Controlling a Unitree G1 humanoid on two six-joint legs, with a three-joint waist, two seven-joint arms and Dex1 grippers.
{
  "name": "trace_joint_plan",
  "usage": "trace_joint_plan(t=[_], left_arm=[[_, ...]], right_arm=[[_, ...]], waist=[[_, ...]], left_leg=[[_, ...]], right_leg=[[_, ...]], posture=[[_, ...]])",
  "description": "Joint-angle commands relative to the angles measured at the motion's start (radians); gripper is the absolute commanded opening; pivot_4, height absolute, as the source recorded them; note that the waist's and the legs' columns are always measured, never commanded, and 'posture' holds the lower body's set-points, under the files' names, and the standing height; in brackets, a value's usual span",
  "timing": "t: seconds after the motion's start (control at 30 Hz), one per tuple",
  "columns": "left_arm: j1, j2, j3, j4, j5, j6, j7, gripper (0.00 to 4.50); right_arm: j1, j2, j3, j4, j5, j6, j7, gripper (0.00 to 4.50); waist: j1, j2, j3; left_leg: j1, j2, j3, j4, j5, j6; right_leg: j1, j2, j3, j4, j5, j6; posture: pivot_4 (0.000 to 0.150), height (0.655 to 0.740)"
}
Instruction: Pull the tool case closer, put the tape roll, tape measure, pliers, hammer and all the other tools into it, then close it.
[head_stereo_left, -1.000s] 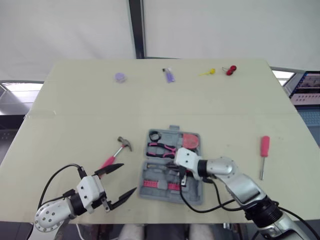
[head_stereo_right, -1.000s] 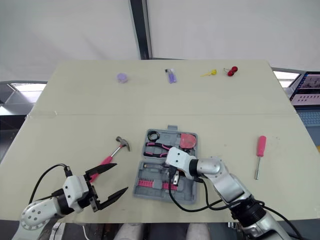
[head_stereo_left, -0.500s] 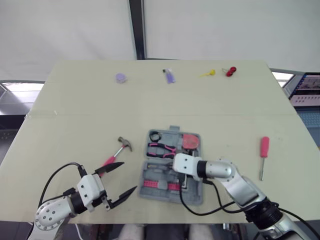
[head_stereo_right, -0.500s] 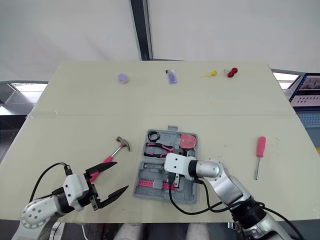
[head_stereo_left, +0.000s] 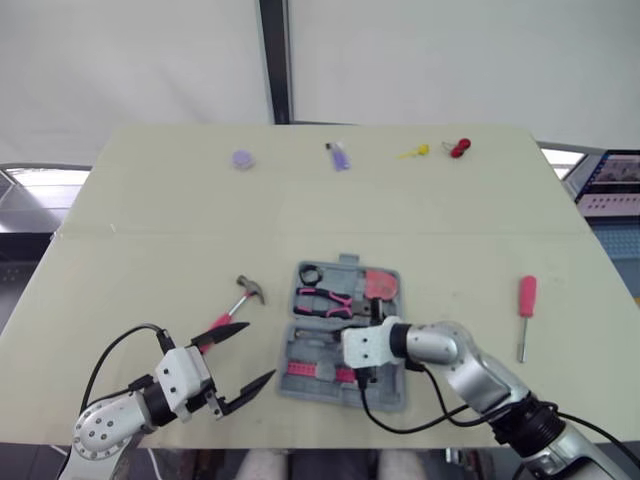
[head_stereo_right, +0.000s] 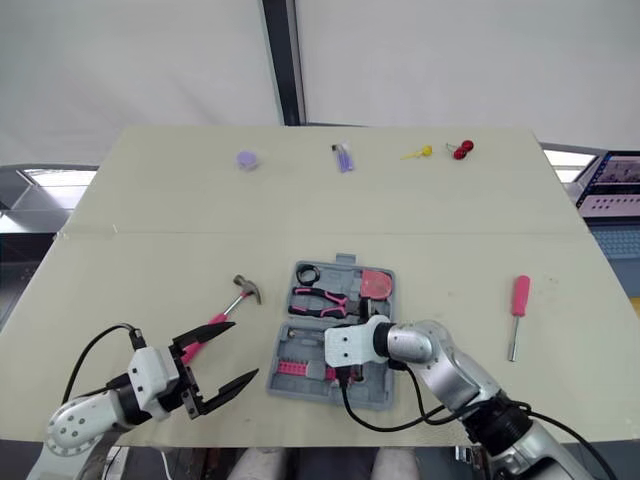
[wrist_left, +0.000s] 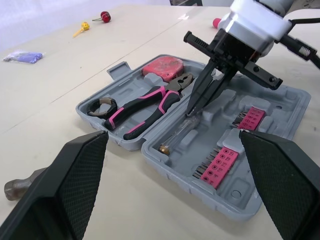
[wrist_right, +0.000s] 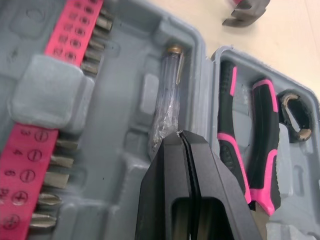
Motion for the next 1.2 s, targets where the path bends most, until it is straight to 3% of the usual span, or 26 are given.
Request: trace_joint_plan(t=[0.03, 0.2, 0.33, 0.47, 0.73, 0.83, 0.97, 1.1, 1.2], left_arm=[[-0.003, -0.002, 0.001, 0.000, -0.001, -0.003, 0.006, 4.50], [-0.010, -0.003, 0.001, 0.006, -0.001, -0.003, 0.006, 4.50], [-0.014, -0.004, 0.001, 0.006, -0.003, 0.000, 0.007, 4.50], [-0.019, -0.002, -0.001, 0.005, -0.014, 0.011, -0.001, 4.50], [-0.068, 0.043, 0.044, -0.013, -0.099, 0.171, -0.005, 4.50], [-0.093, 0.085, 0.113, 0.028, -0.137, 0.241, 0.000, 4.50], [-0.141, 0.122, 0.263, 0.165, -0.154, 0.275, 0.046, 4.50], [-0.157, 0.131, 0.376, 0.279, -0.151, 0.274, 0.079, 4.50], [-0.148, 0.114, 0.441, 0.327, -0.142, 0.275, 0.131, 4.50]], right_arm=[[0.046, -0.035, 0.083, 0.124, -0.105, -0.001, 0.032, 0.03], [0.054, -0.018, 0.073, 0.140, -0.121, -0.020, 0.031, 0.03], [0.038, 0.017, -0.002, 0.123, -0.042, 0.019, 0.031, 0.03], [0.052, 0.058, -0.110, 0.015, 0.164, 0.098, 0.091, 0.03], [0.041, 0.072, -0.376, -0.209, 0.597, 0.481, 0.171, 0.03], [0.066, 0.003, -0.520, -0.215, 0.704, 0.582, 0.183, 0.75], [0.148, -0.107, -0.732, -0.138, 0.794, 0.624, 0.196, 2.62], [0.252, -0.194, -0.857, -0.021, 0.778, 0.558, 0.198, 4.48], [0.294, -0.220, -0.959, 0.086, 0.778, 0.512, 0.169, 4.48]], waist=[[0.000, 0.000, -0.002], [0.000, 0.001, -0.012], [-0.002, -0.001, -0.013], [0.000, 0.001, -0.011], [-0.002, 0.009, 0.002], [-0.001, 0.009, 0.003], [0.003, 0.008, 0.006], [0.001, 0.006, 0.007], [-0.007, 0.005, 0.008]], left_leg=[[0.002, 0.000, 0.000, -0.001, 0.000, 0.000], [0.003, 0.000, 0.001, -0.003, 0.000, 0.000], [0.004, 0.000, 0.001, -0.004, 0.000, 0.000], [0.004, 0.001, 0.001, -0.004, 0.000, 0.000], [-0.001, 0.001, 0.001, -0.003, 0.000, 0.000], [-0.002, 0.001, 0.001, -0.003, 0.000, 0.000], [-0.004, 0.001, 0.001, -0.004, 0.000, 0.000], [-0.005, 0.001, 0.001, -0.004, 0.000, 0.000], [-0.004, 0.001, 0.003, -0.004, 0.000, 0.000]], right_leg=[[0.001, 0.000, 0.000, 0.000, 0.000, 0.000], [0.001, 0.000, 0.000, -0.001, 0.000, 0.000], [0.002, 0.000, 0.000, -0.002, 0.000, -0.001], [0.002, 0.000, 0.000, -0.002, 0.000, -0.001], [-0.003, 0.000, 0.000, -0.001, 0.000, -0.001], [-0.004, 0.000, 0.000, -0.001, 0.000, -0.001], [-0.005, 0.000, -0.001, -0.002, 0.000, -0.001], [-0.006, 0.000, -0.002, -0.002, 0.000, -0.001], [-0.006, 0.000, -0.001, -0.002, 0.000, 0.000]], posture=[[0.150, 0.7400], [0.150, 0.7400], [0.150, 0.7400], [0.150, 0.7400], [0.150, 0.7400], [0.150, 0.7400], [0.150, 0.7400], [0.150, 0.7400], [0.150, 0.7400]])
